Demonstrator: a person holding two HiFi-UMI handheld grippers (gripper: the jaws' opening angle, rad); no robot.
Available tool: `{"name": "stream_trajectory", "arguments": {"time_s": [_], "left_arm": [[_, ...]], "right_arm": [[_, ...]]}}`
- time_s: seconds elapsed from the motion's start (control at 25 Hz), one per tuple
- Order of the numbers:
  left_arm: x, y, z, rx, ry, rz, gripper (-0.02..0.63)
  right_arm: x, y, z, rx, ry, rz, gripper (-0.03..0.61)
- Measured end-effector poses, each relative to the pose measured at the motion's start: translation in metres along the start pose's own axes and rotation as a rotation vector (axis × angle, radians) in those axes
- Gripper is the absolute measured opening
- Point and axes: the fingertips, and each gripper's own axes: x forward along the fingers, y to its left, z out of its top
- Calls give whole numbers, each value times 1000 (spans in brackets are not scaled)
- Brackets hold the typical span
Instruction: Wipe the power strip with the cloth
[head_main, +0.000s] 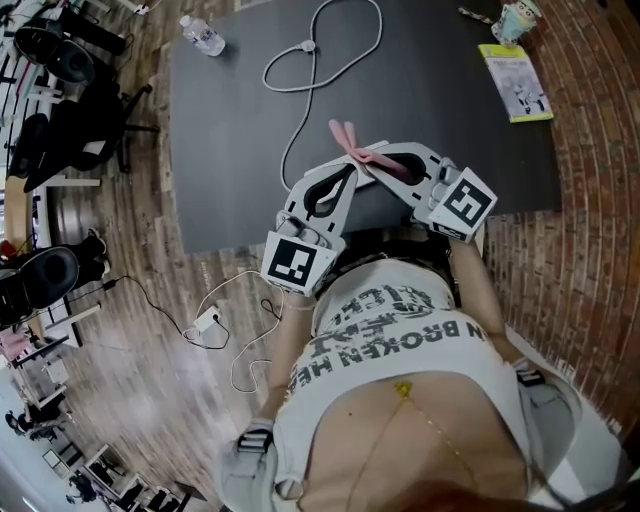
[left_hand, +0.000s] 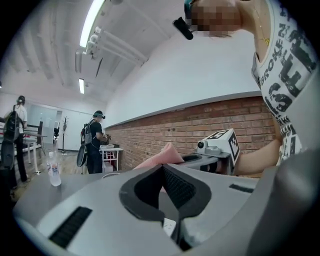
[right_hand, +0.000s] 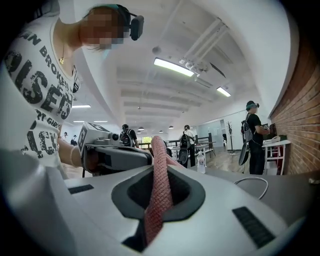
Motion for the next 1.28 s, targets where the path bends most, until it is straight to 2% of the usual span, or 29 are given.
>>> {"name": "stream_trajectory", "arguments": {"time_s": [0.48,0.92,1.28], "left_arm": [[-14,-6,26,6,-42,20,8],[-31,-12,24,18,-33,62,8],[-47,-20,24,-4,-34,48,8]], "right_arm": [[4,11,22,-50,-3,-18,15],[3,24,25,-40,-37,-26,16],[6,41,29,-47,-27,-37,17]]}}
